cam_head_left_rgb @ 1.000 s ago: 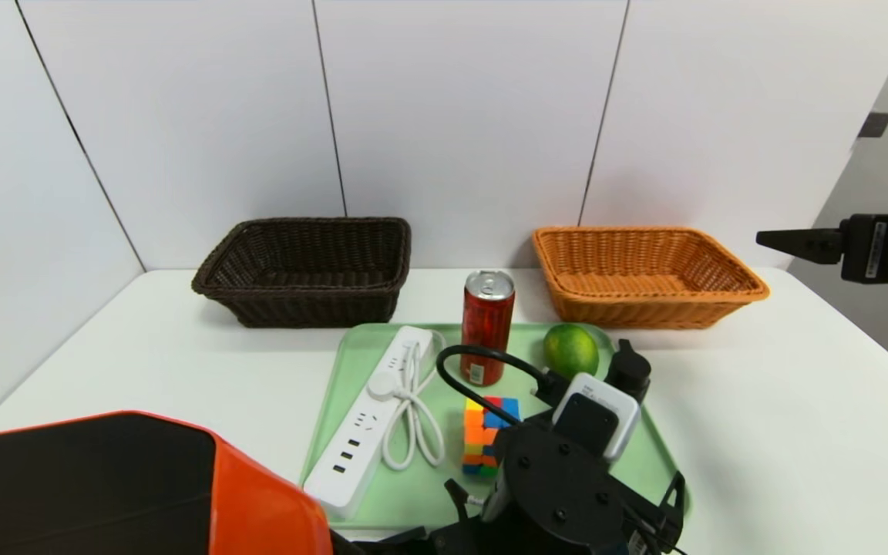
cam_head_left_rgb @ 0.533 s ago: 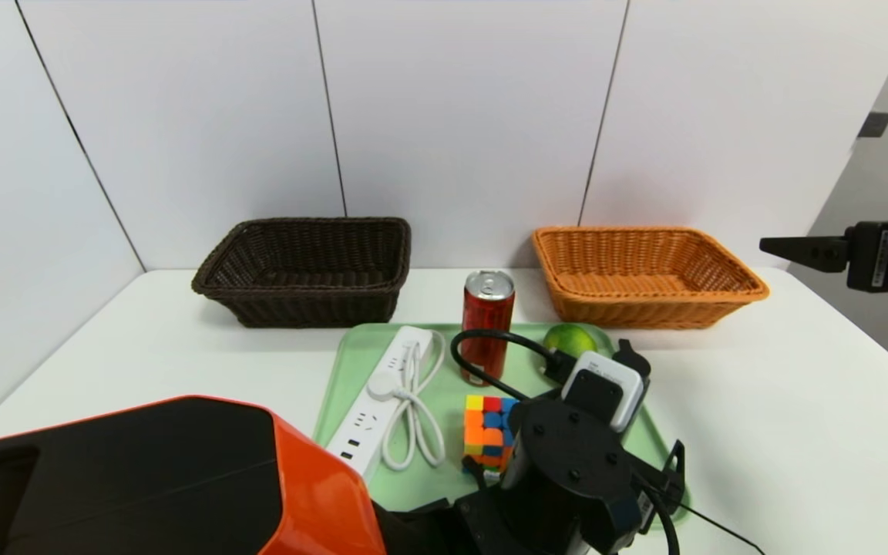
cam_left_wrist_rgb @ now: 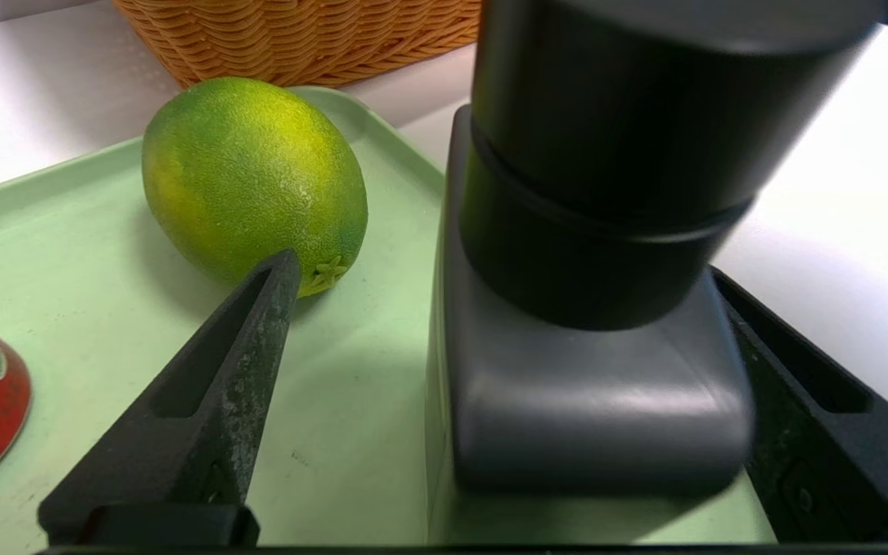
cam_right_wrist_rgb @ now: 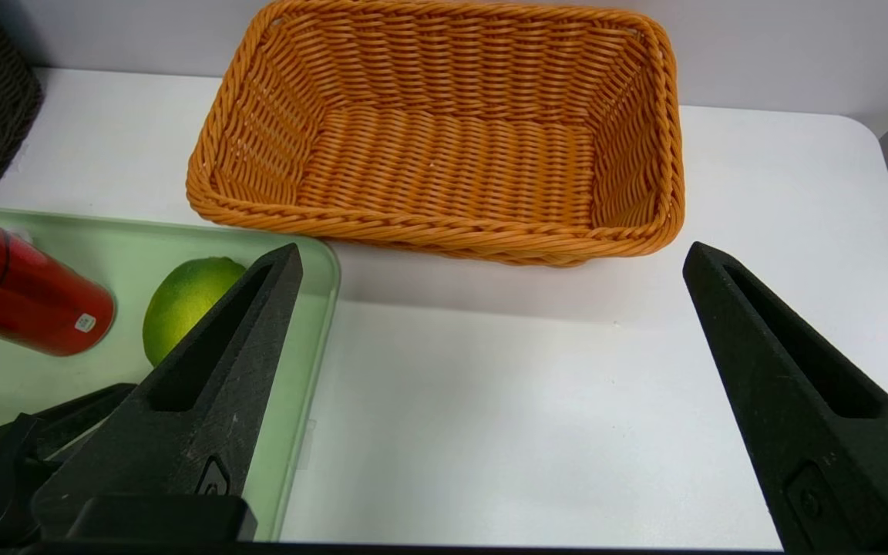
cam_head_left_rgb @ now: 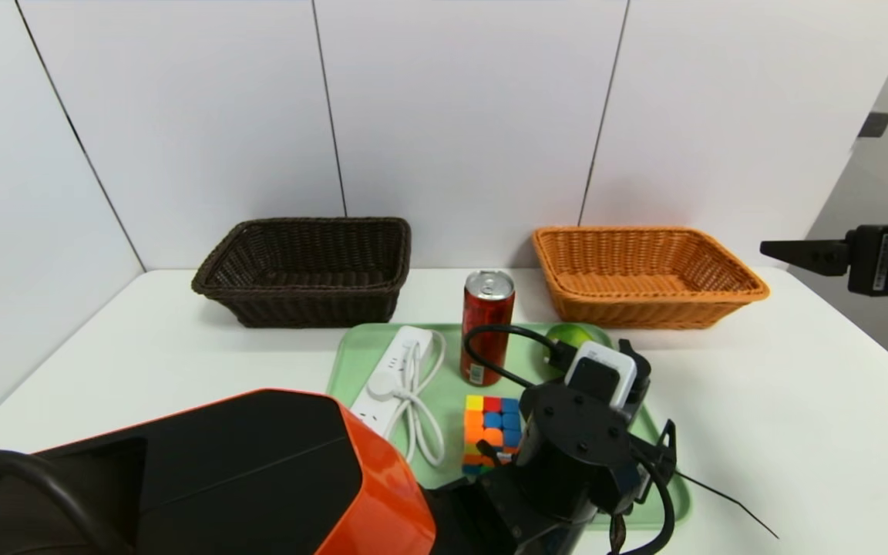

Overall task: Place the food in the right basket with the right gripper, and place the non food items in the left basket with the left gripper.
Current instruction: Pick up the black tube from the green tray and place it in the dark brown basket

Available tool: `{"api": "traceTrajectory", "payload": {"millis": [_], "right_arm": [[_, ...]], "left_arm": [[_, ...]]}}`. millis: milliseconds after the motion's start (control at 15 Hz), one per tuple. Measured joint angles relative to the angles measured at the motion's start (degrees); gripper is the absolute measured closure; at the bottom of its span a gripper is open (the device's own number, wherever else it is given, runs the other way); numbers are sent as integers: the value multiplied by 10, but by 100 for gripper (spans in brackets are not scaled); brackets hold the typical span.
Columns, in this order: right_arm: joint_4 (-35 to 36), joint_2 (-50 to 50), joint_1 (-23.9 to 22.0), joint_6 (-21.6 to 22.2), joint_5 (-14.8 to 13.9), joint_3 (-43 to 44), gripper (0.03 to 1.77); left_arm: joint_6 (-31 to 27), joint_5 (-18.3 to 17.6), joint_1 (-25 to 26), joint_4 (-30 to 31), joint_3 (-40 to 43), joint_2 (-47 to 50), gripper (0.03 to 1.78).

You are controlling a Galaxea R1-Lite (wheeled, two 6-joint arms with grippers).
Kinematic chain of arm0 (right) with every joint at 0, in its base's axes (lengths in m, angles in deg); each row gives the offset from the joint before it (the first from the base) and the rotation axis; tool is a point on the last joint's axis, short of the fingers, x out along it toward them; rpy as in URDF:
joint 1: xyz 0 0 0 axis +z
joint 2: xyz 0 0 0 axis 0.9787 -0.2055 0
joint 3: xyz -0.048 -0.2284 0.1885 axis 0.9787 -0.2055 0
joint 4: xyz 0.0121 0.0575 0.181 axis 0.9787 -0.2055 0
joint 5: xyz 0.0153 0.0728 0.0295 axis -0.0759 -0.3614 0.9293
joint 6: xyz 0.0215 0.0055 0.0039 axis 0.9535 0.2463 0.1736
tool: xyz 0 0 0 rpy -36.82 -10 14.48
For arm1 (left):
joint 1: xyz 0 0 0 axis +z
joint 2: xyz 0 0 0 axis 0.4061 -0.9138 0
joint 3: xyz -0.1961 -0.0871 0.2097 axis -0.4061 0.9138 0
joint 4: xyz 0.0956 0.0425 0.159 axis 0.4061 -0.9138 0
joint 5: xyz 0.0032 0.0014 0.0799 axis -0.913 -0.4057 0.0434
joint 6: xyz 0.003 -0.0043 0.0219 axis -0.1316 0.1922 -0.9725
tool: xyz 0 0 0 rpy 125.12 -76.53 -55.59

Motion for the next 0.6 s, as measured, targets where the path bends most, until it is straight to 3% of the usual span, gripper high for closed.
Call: {"api": "traceTrajectory", "payload": {"millis": [333,600], "right_arm": [[0,0,0,0,0,-6,9],[0,0,5,-1,0,-10,9]], "left_arm": [[-3,0,11,-6,-19,-20,12],[-3,-1,13,-5,-19,-22,75]]}}
